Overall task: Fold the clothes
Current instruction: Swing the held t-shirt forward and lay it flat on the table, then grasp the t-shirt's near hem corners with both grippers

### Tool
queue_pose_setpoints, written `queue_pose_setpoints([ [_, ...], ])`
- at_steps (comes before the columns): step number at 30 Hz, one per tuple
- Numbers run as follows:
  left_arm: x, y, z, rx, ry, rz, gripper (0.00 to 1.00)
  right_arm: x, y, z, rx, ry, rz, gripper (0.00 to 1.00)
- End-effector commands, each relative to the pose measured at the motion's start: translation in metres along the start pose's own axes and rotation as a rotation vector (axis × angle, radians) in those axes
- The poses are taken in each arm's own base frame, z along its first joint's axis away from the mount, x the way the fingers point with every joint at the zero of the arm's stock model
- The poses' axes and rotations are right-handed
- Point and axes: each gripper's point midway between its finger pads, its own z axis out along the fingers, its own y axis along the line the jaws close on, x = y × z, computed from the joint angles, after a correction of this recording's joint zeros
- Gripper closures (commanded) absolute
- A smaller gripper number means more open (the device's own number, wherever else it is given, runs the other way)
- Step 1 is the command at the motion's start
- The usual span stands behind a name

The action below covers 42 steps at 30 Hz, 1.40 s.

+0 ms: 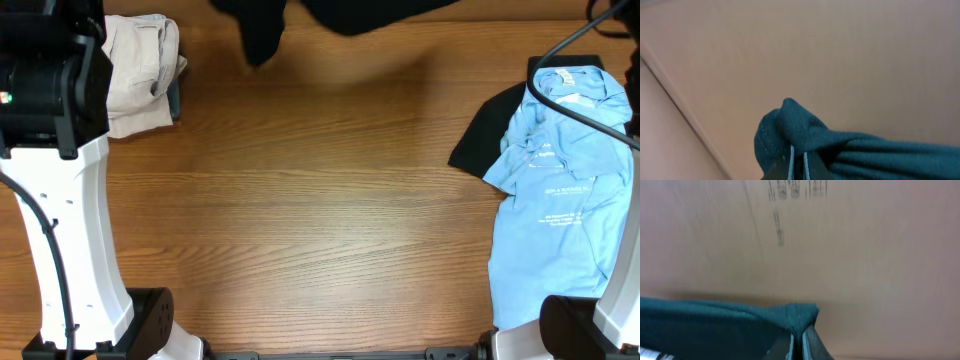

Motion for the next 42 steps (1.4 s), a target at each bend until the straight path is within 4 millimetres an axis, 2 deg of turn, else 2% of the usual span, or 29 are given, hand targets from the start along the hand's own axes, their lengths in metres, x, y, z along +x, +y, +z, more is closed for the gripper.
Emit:
queue_pose_setpoints([
  [1, 0.033, 0.044, 0.002, -0.173, 0.136, 0.066, 0.96, 0.035, -0.07, 0.013, 0.228, 0.117, 0.044, 0.96],
  [5, 0.117, 0.019, 0.027, -0.095, 0.404, 0.085, 0.96, 0.117, -0.072, 0.055, 0.162, 0.37, 0.117, 0.96],
  [9, 0.21, 0.001, 0.041, -0.087, 0.698, 0.066, 0.96, 0.191, -0.081, 0.081, 0.166, 0.565, 0.186, 0.96],
  [12, 0.268, -0.012, 0.041, -0.068, 0.887, 0.06, 0.96, 0.228, -0.086, 0.086, 0.18, 0.652, 0.22, 0.96],
  [14, 0.295, -0.022, 0.037, -0.041, 0.983, 0.048, 0.96, 0.242, -0.088, 0.083, 0.189, 0.693, 0.235, 0.96],
  [15, 0.302, -0.025, 0.033, -0.03, 1.016, 0.037, 0.95, 0.245, -0.088, 0.081, 0.191, 0.709, 0.24, 0.96],
  [18, 0.31, -0.027, 0.019, -0.032, 1.083, -0.004, 0.96, 0.252, -0.085, 0.069, 0.197, 0.757, 0.253, 0.96],
  [24, 0.306, -0.02, -0.025, -0.048, 1.198, -0.027, 0.95, 0.247, -0.073, 0.032, 0.211, 0.82, 0.294, 0.96],
  [25, 0.305, -0.018, -0.033, -0.05, 1.214, -0.026, 0.95, 0.246, -0.067, 0.022, 0.204, 0.84, 0.309, 0.96],
  [31, 0.284, -0.028, -0.05, 0.045, 1.183, -0.075, 0.96, 0.246, -0.052, -0.016, 0.209, 0.914, 0.34, 0.96],
  [34, 0.28, -0.024, -0.067, 0.047, 1.191, -0.073, 0.96, 0.25, -0.042, -0.034, 0.206, 0.939, 0.338, 0.96],
  [37, 0.29, -0.02, -0.091, 0.04, 1.244, -0.067, 0.96, 0.266, -0.036, -0.055, 0.244, 0.971, 0.344, 0.96],
  [42, 0.325, -0.022, -0.133, 0.038, 1.383, -0.062, 0.96, 0.311, -0.03, -0.094, 0.281, 1.032, 0.393, 0.96],
])
